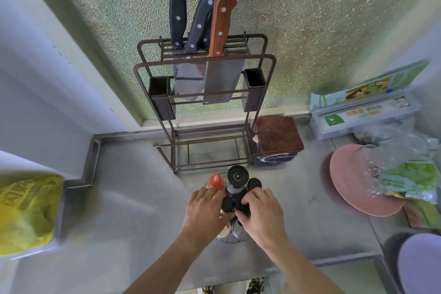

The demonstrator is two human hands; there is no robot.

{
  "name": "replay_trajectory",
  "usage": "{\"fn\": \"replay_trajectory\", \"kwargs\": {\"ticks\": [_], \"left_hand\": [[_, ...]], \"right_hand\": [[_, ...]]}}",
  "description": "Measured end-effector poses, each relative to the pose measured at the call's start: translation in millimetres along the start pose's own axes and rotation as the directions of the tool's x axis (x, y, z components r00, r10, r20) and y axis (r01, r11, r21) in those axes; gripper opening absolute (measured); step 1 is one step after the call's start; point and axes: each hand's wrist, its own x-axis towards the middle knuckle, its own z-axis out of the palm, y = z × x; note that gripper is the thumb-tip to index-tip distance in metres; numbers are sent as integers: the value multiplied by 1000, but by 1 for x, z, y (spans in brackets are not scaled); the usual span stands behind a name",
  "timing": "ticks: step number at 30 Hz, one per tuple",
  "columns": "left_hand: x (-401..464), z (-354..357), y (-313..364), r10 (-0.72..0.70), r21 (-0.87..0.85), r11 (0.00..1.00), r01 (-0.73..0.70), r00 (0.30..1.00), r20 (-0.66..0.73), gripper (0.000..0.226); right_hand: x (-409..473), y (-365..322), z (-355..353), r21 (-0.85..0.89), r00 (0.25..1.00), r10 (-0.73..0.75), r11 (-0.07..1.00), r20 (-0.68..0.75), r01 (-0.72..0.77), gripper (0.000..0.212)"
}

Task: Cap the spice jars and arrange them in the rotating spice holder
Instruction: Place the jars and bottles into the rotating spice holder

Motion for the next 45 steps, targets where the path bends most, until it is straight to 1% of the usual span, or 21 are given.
{"fn": "replay_trajectory", "kwargs": {"ticks": [1,3,5,6,7,9,10,12,14,16,17,22,24,27,31,35,43,45], "left_hand": [[-3,-2,-2,-8,-25,1000,7,1000,-26,56],[-11,-5,-8,-43,-88,996,33,992,-115,42],[-20,-5,-18,-123,-154,983,95,976,-181,30],[-23,-3,-23,-180,-191,971,144,967,-183,29],[-26,1,-28,-244,-229,951,205,957,-156,31],[-30,12,-36,-359,-280,900,335,933,-38,38],[-30,19,-40,-392,-283,880,382,920,23,42],[-29,34,-44,-415,-289,852,437,900,137,49],[-27,47,-46,-413,-341,814,470,882,229,55],[-24,59,-46,-418,-391,774,498,866,276,56],[-23,64,-46,-422,-408,760,507,861,284,56],[-18,81,-38,-476,-462,715,525,849,230,55],[-18,85,-36,-499,-475,705,526,845,195,55],[-20,89,-33,-559,-492,678,545,818,136,49],[-23,88,-32,-618,-546,608,577,775,132,44],[-31,83,-30,-646,-565,593,574,758,91,47],[-69,53,-51,-694,-574,559,598,717,71,45],[-81,42,-69,-707,-572,548,610,704,74,47]], "right_hand": [[-2,3,-1,35,999,6,999,-38,-5,23],[-5,15,-4,121,988,57,992,-142,-40,15],[-9,32,-3,205,965,161,972,-206,-118,13],[-10,42,-1,242,952,225,955,-206,-173,16],[-12,52,3,264,941,285,936,-185,-232,19],[-13,68,13,260,931,357,909,-79,-327,26],[-12,75,19,250,932,362,903,-7,-349,31],[-8,82,29,246,939,321,907,127,-343,41],[0,85,35,275,930,279,899,238,-340,47],[10,84,38,312,915,257,882,310,-353,49],[14,83,40,329,914,247,876,323,-353,48],[20,85,44,376,937,214,873,275,-310,35],[20,87,45,388,943,190,875,274,-289,37],[21,87,45,398,950,164,879,266,-263,44],[26,86,43,399,958,119,890,260,-219,40],[24,80,38,404,970,100,896,222,-185,42],[11,32,30,418,963,47,894,265,-159,37],[10,11,36,427,965,16,895,261,-130,47]]}}
